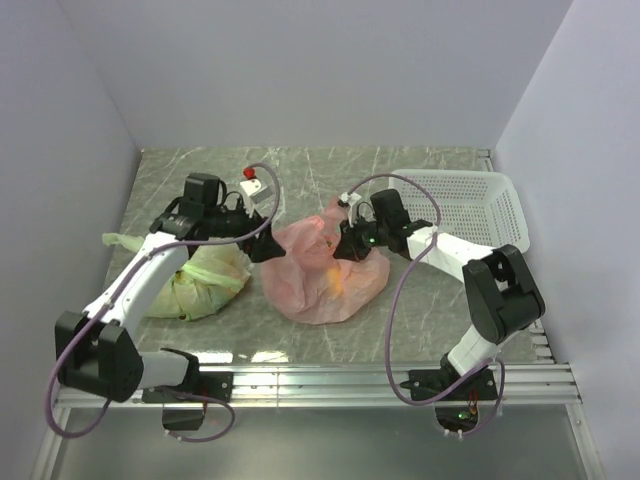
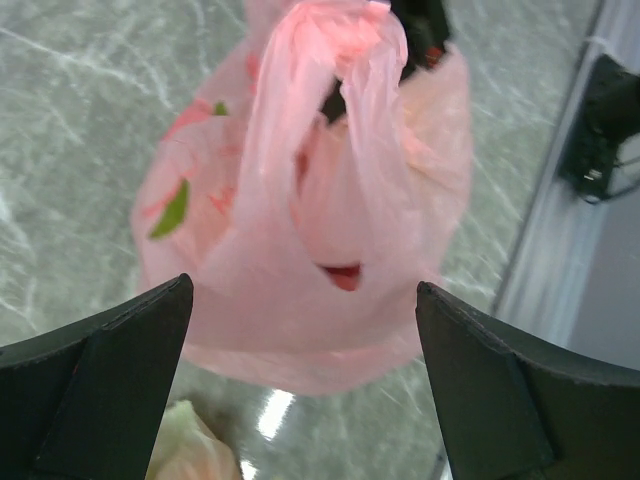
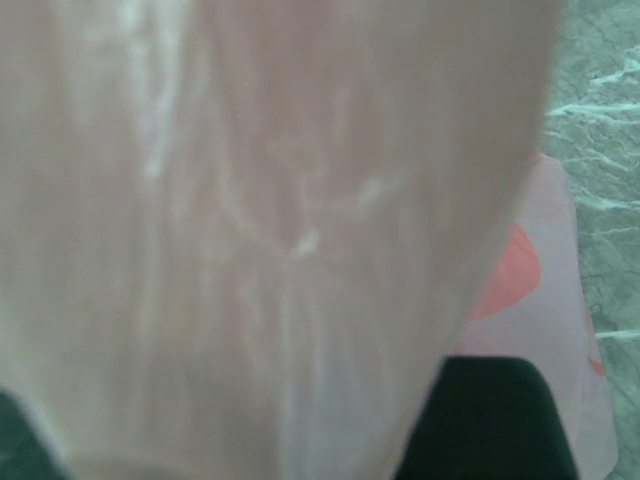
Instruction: Place the fake fruits into the plastic bag and tie a complex knot
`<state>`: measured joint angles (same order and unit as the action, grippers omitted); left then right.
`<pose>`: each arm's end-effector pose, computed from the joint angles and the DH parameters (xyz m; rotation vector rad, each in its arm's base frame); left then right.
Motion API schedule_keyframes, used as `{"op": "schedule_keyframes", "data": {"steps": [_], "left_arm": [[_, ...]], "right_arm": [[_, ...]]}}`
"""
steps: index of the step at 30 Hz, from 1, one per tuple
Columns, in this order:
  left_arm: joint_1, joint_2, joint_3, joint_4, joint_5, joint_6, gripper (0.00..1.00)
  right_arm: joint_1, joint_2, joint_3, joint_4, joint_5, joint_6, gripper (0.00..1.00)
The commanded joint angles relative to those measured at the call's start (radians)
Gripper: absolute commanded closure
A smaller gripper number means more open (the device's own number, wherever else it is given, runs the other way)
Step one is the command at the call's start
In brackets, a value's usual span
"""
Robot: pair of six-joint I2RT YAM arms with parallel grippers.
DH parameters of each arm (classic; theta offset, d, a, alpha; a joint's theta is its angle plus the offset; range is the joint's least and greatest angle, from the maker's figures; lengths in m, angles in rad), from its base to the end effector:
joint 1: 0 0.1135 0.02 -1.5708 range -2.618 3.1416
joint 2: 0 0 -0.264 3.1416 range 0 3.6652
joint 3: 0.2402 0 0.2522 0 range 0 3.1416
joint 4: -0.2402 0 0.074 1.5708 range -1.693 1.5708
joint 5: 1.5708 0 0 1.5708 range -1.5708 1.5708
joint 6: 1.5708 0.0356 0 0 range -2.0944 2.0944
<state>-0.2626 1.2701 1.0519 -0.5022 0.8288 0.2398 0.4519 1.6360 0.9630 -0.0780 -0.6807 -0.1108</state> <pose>0.2517 -0.0948 0.3065 0.9430 1.9632 -0.9505 0.2965 0.1688 0.2018 -0.9676 2.0877 0.9614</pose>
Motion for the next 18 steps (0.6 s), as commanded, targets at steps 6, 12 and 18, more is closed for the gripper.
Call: {"op": "schedule_keyframes", "data": {"steps": [6, 12, 18], "left_arm": [[-0.070, 0.155, 0.137, 0.071, -0.137, 0.041, 0.01], [-0.096, 0.232, 0.224, -0.047, -0.097, 0.082, 0.01], [-0.099, 0.282, 0.232, -0.035, 0.090, 0.017, 0.01]], "right_arm": [[0.031, -0.012, 0.062, -0.055, 0.063, -0.101, 1.00], [0.044, -0.004, 0.085, -0.091, 0.069, -0.125, 1.00], [0.048, -0.004, 0.092, -0.095, 0.096, -0.110, 1.00]]}}
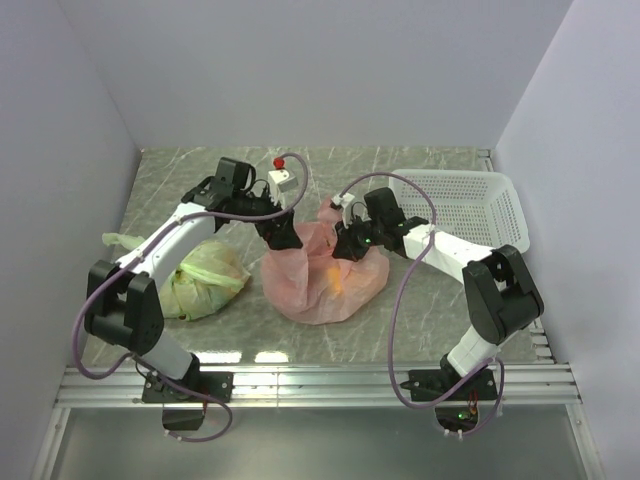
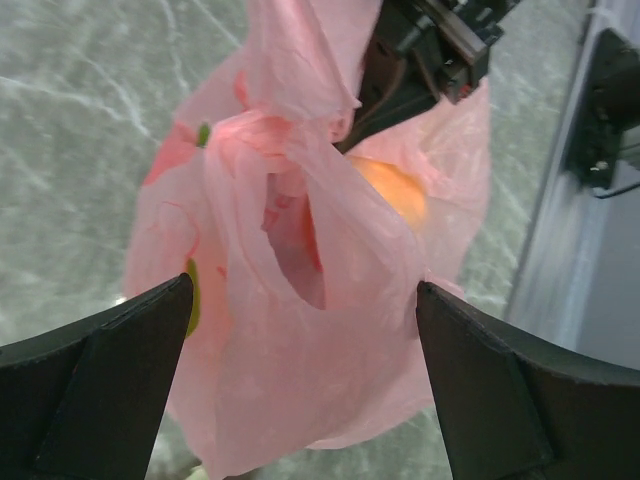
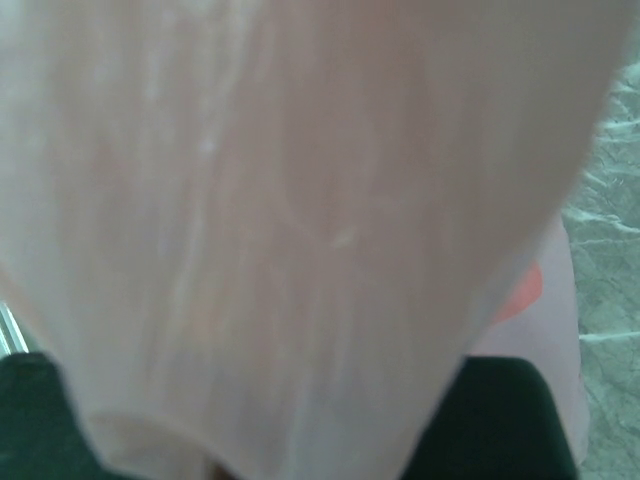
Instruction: Place the fake fruits into the plastic bag and tie a complex knot
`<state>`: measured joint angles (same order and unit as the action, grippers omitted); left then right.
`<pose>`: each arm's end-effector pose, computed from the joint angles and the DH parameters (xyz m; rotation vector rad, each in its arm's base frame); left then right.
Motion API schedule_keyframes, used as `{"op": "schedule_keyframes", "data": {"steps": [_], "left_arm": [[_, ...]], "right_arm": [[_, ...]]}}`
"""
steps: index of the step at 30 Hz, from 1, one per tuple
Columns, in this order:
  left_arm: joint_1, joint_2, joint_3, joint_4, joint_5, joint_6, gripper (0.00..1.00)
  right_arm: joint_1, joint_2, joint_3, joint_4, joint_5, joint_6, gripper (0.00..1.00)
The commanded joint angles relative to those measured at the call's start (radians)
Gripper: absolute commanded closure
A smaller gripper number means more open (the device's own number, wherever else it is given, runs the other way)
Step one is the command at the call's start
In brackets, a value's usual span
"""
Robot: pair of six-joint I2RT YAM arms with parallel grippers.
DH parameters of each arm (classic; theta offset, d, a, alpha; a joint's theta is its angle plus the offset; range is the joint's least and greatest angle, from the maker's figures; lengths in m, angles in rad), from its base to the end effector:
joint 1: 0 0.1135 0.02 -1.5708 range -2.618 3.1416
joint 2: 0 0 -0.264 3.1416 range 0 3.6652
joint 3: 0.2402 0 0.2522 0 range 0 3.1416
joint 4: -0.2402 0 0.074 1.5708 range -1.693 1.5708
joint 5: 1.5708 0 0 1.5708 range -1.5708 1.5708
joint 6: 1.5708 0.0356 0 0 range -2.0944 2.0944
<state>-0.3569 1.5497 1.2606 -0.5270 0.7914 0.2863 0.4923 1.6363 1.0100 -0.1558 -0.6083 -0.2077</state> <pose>0.3043 -0.1405 0.2930 1.0631 2.0140 -0.9694 0.2937 0.1806 0.2092 -1.0760 2.0675 0.8545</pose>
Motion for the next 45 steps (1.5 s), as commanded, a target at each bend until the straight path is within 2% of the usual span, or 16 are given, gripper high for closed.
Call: {"op": "schedule_keyframes", "data": {"steps": [1, 9, 15, 17, 22, 28, 29, 30, 33, 35, 36, 39, 41, 43, 44, 45], "left_arm": [[-0.005, -0.008, 0.022, -0.005, 0.138, -0.032, 0.01], [-0.002, -0.030, 0.105, -0.146, 0.037, -0.070, 0.01], [-0.008, -0.086, 0.066, -0.096, -0.087, -0.223, 0.01], [-0.043, -0.088, 0.059, -0.055, -0.171, -0.249, 0.01], [-0.103, -0.024, 0.089, -0.015, -0.245, -0.240, 0.01], [-0.136, 0.065, 0.115, -0.039, -0.236, -0.205, 0.01], [-0.134, 0.072, 0.117, -0.050, -0.228, -0.196, 0.05], [-0.134, 0.076, 0.121, -0.062, -0.219, -0.190, 0.20], [-0.103, 0.064, 0.119, -0.067, -0.182, -0.191, 0.48], [-0.071, 0.041, 0.108, -0.056, -0.185, -0.188, 0.58], [-0.059, 0.033, 0.106, -0.053, -0.184, -0.188, 0.70], [0.018, -0.025, 0.094, -0.027, -0.123, -0.199, 0.98], [0.085, -0.068, 0.056, 0.037, -0.048, -0.223, 0.99], [0.096, -0.106, 0.019, 0.023, -0.012, -0.191, 0.87], [0.096, -0.111, 0.017, -0.011, 0.059, -0.118, 0.83], [0.095, -0.115, 0.004, -0.049, 0.090, -0.093, 0.68]], "right_arm": [[0.008, -0.003, 0.048, -0.021, 0.027, -0.010, 1.00], [0.009, -0.013, 0.053, -0.027, 0.058, -0.012, 1.00], [0.008, -0.029, 0.044, -0.018, 0.065, -0.006, 1.00], [0.008, -0.033, 0.045, -0.019, 0.062, -0.004, 1.00], [0.011, -0.029, 0.058, -0.028, 0.062, -0.006, 1.00], [0.014, -0.024, 0.065, -0.036, 0.064, -0.016, 1.00], [0.015, -0.023, 0.065, -0.039, 0.065, -0.021, 1.00], [0.014, -0.021, 0.064, -0.039, 0.067, -0.025, 1.00], [0.012, -0.013, 0.061, -0.047, 0.059, -0.045, 1.00], [0.015, -0.006, 0.061, -0.057, 0.058, -0.055, 1.00], [0.014, -0.003, 0.061, -0.054, 0.059, -0.055, 1.00], [0.020, 0.002, 0.059, -0.059, 0.064, -0.068, 1.00], [0.020, 0.013, 0.070, -0.077, 0.073, -0.075, 1.00], [0.022, 0.014, 0.075, -0.085, 0.071, -0.076, 1.00], [0.020, 0.011, 0.070, -0.074, 0.071, -0.075, 1.00], [0.020, 0.002, 0.067, -0.070, 0.070, -0.073, 1.00]]}}
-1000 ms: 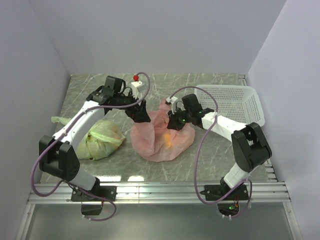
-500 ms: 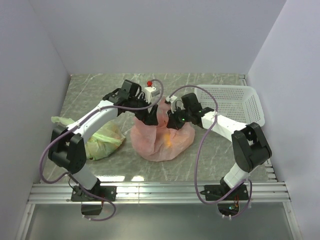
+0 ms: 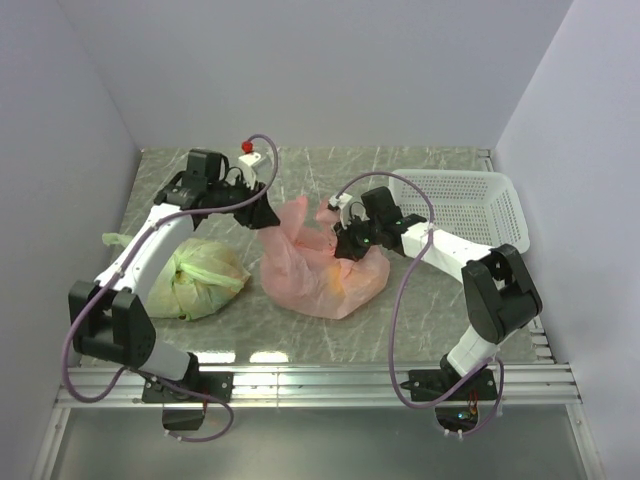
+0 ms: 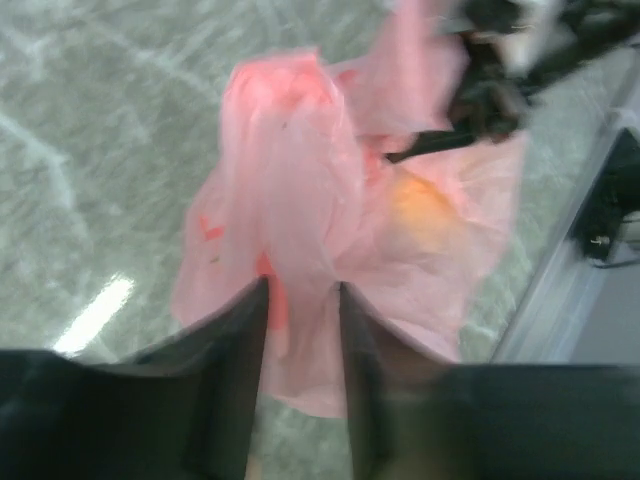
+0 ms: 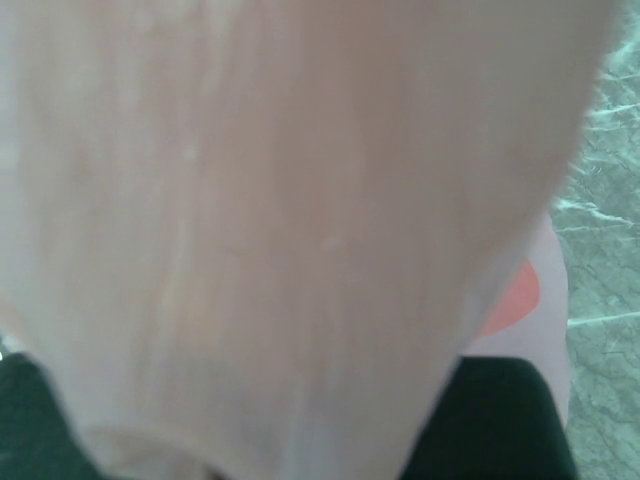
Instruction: Place the fake fruits into the plastic bag and tie a complex knot
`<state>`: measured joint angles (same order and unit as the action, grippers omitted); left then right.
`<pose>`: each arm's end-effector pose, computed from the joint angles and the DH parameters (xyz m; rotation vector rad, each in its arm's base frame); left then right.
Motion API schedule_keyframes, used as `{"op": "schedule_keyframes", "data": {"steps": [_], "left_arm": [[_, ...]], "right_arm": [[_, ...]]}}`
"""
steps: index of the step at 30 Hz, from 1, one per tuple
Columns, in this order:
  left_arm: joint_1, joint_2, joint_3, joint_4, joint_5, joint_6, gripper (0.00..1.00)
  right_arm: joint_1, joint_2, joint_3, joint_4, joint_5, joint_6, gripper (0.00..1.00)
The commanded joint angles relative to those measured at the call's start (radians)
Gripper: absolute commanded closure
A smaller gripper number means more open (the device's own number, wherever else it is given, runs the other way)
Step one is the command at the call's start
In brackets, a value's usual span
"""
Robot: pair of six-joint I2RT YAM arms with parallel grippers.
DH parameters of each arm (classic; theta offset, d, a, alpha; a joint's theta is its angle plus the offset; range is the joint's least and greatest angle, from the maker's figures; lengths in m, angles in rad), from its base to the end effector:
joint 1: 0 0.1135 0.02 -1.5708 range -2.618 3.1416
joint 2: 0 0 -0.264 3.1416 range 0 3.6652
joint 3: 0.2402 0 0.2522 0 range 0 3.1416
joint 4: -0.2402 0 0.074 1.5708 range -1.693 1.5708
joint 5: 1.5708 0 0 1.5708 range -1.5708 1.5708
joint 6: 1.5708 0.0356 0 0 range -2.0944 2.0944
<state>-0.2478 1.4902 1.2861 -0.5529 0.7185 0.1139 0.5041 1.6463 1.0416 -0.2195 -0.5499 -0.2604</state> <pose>0.3084 -0.1022 0.3165 0.7558 2.1278 -0.8995 0.2943 0.1836 0.2102 -1.1213 2.0907 0.7725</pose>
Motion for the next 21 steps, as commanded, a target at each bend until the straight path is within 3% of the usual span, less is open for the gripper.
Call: {"op": "schedule_keyframes", "data": {"steps": [1, 5, 8, 12, 19, 21], "left_arm": [[-0.016, -0.059, -0.025, -0.042, 0.185, 0.113, 0.56], [-0.016, -0.062, -0.018, -0.073, 0.150, 0.161, 0.16], [-0.013, -0.032, 0.028, -0.091, 0.111, 0.204, 0.01], [-0.013, 0.102, 0.161, -0.174, 0.093, 0.227, 0.01], [-0.064, 0.271, 0.323, -0.433, 0.151, 0.447, 0.01], [-0.074, 0.317, 0.343, -0.461, 0.171, 0.448, 0.01]], "right_arm": [[0.008, -0.009, 0.034, -0.004, 0.010, -0.017, 1.00], [0.008, -0.025, 0.023, 0.011, -0.005, -0.022, 1.00], [0.011, -0.042, 0.005, 0.019, -0.019, -0.034, 1.00], [0.011, -0.059, -0.011, 0.023, -0.027, -0.069, 1.00], [0.017, -0.059, 0.001, 0.012, -0.027, -0.108, 1.00], [0.016, -0.062, 0.001, 0.016, -0.025, -0.112, 1.00]]}}
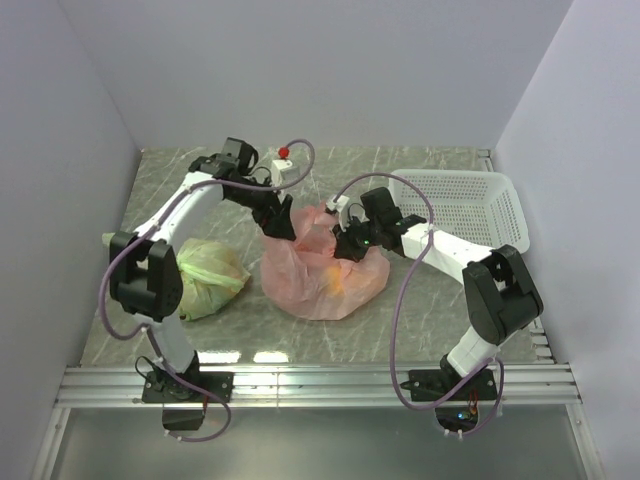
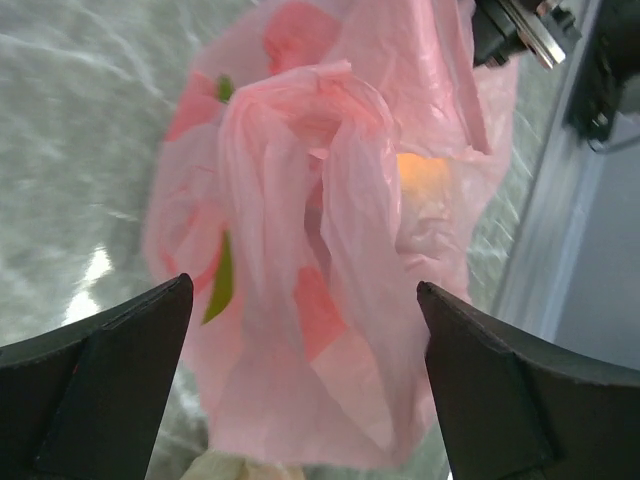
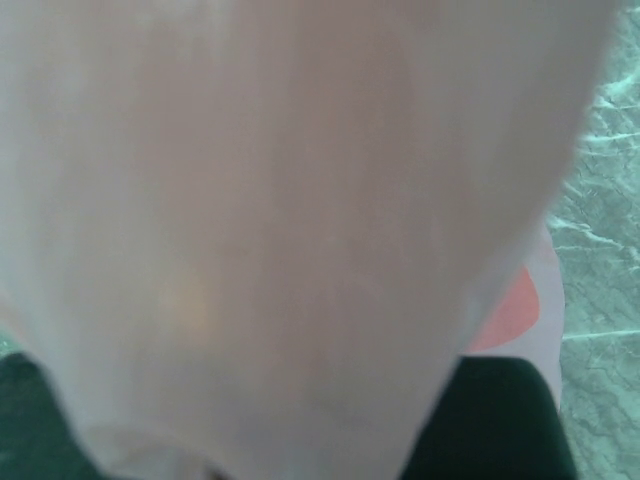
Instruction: Place the fake fruits into the plastic bag and tie a complex knot
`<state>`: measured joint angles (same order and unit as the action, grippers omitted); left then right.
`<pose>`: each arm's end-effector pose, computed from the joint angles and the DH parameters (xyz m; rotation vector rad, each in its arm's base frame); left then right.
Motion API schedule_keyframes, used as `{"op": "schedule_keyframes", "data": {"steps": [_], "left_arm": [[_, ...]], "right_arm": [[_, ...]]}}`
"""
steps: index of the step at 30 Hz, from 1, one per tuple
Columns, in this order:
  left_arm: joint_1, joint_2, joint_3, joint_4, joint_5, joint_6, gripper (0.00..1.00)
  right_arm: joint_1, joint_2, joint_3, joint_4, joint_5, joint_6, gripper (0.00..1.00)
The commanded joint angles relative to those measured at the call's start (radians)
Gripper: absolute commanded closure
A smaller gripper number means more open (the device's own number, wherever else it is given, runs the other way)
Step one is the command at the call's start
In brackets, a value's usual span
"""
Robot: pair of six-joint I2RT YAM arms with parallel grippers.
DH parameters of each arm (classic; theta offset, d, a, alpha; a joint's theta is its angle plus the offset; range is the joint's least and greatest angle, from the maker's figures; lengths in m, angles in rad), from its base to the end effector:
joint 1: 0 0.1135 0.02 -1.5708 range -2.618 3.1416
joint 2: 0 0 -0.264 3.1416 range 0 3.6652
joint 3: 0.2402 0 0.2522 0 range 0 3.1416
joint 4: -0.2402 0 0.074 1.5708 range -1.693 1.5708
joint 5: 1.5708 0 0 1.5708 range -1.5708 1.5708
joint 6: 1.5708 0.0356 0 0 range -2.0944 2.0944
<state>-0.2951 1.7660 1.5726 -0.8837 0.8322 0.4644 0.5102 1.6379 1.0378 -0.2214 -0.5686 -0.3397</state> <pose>0.3459 -0.1327 0.2980 1.1415 2.1367 -1.0088 0.2913 0.1850 0.2119 -1.2091 2.0201 0.7593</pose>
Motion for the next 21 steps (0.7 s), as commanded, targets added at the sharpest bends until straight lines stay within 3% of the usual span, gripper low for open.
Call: {"op": "schedule_keyframes", "data": {"steps": [1, 3, 7, 8, 10, 11, 17, 21], "left_arm": [[-0.029, 0.053, 0.061, -0.136, 0.076, 0.099, 0.01], [-0.038, 0.082, 0.067, -0.130, 0.105, 0.079, 0.04], [-0.052, 0.099, 0.069, -0.126, 0.139, 0.077, 0.34], [-0.052, 0.098, 0.073, -0.126, 0.145, 0.082, 0.56], [-0.046, 0.081, 0.076, -0.092, 0.150, 0.057, 0.78], [-0.039, 0.069, 0.076, -0.072, 0.157, 0.042, 0.99], [0.069, -0.196, -0.115, 0.355, 0.162, -0.213, 1.00], [0.094, -0.373, -0.236, 0.416, 0.114, -0.195, 1.00]], "right_arm": [[0.013, -0.052, 0.005, 0.017, -0.005, -0.032, 1.00], [0.011, -0.050, 0.005, 0.021, 0.003, -0.032, 1.00], [0.011, -0.047, 0.005, 0.014, 0.015, -0.032, 1.00], [0.011, -0.046, 0.007, 0.011, 0.016, -0.035, 1.00], [0.011, -0.038, 0.010, 0.001, 0.022, -0.038, 1.00], [0.016, -0.035, 0.011, -0.004, 0.027, -0.038, 1.00], [0.030, 0.003, 0.036, -0.062, 0.062, -0.059, 1.00], [0.034, 0.016, 0.047, -0.099, 0.082, -0.076, 1.00]]}}
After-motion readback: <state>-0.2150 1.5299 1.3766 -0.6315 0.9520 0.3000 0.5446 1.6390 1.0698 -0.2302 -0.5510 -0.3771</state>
